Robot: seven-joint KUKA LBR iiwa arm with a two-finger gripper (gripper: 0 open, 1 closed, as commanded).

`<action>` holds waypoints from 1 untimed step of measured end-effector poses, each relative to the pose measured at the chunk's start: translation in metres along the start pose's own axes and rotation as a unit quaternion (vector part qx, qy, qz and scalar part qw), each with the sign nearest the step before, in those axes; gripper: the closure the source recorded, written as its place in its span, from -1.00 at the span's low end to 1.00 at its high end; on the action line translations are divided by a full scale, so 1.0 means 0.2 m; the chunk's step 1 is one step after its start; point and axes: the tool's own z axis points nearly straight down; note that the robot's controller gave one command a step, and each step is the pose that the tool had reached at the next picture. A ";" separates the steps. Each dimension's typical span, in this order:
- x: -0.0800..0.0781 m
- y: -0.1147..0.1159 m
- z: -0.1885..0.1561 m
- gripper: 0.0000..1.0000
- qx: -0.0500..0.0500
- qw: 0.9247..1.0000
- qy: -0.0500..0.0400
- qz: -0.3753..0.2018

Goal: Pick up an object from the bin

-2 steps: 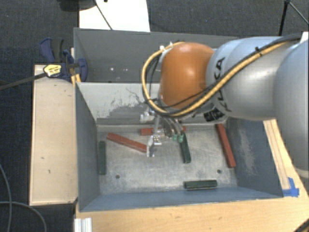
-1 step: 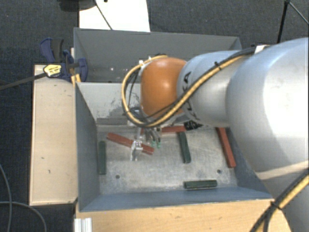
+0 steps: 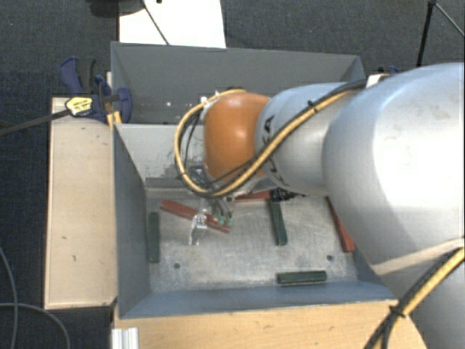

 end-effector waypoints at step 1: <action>-0.03 0.00 -0.14 -1.00 0.000 1.000 -0.001 0.004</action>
Offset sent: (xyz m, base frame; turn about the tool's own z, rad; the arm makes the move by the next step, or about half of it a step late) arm 0.0000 0.0000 0.0000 0.0000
